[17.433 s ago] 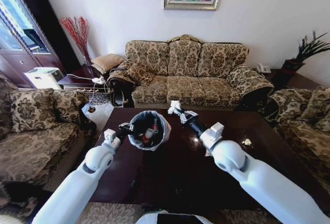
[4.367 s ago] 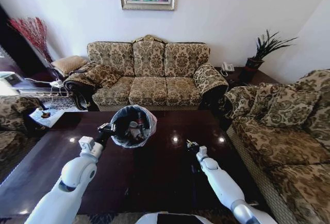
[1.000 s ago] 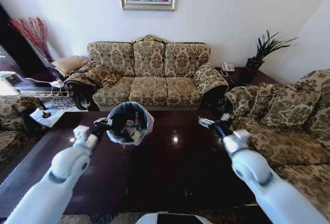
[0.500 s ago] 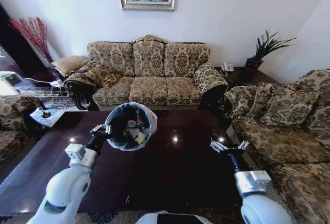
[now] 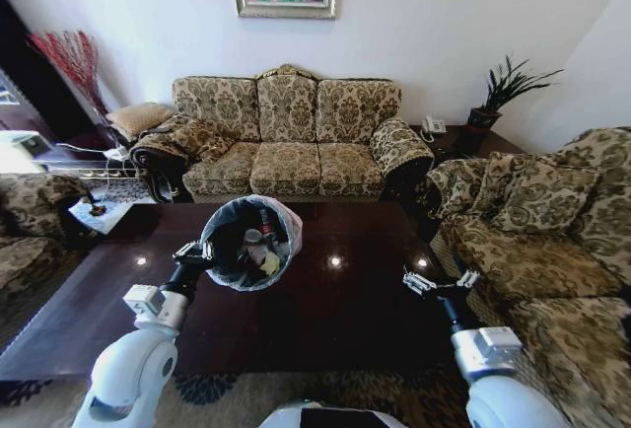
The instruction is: Move to the front of the table and place the trash on the table into the trash bin.
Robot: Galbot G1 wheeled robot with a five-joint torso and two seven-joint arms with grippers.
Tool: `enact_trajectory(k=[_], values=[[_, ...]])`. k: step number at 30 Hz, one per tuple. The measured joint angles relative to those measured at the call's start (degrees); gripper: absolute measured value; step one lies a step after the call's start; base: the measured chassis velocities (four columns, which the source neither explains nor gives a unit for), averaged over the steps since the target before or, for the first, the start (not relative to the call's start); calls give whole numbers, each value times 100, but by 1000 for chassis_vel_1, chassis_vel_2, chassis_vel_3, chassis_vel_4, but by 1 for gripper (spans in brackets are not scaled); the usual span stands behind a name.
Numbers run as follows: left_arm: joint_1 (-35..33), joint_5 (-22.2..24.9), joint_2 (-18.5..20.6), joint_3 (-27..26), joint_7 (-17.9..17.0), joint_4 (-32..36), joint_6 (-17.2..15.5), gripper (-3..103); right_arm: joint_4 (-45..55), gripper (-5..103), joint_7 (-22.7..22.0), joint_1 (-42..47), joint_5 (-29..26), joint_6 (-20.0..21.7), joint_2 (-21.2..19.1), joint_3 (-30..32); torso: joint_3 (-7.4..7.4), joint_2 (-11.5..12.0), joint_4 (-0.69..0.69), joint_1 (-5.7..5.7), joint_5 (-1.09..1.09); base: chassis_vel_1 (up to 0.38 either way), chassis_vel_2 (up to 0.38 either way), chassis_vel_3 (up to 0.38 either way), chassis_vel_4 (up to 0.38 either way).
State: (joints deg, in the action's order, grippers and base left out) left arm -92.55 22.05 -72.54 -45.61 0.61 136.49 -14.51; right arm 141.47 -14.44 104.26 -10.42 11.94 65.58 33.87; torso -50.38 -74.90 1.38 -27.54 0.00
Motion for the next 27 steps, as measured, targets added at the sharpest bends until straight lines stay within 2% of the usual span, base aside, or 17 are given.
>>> enact_trajectory(k=[27], values=[[17, 13, -34, 78, -52, -4, -25, 0, -149, 100, 58, -177, -1, -73, 20, -238, -1, 0, 1, -1, 0, 148, -152, -151, 145]])
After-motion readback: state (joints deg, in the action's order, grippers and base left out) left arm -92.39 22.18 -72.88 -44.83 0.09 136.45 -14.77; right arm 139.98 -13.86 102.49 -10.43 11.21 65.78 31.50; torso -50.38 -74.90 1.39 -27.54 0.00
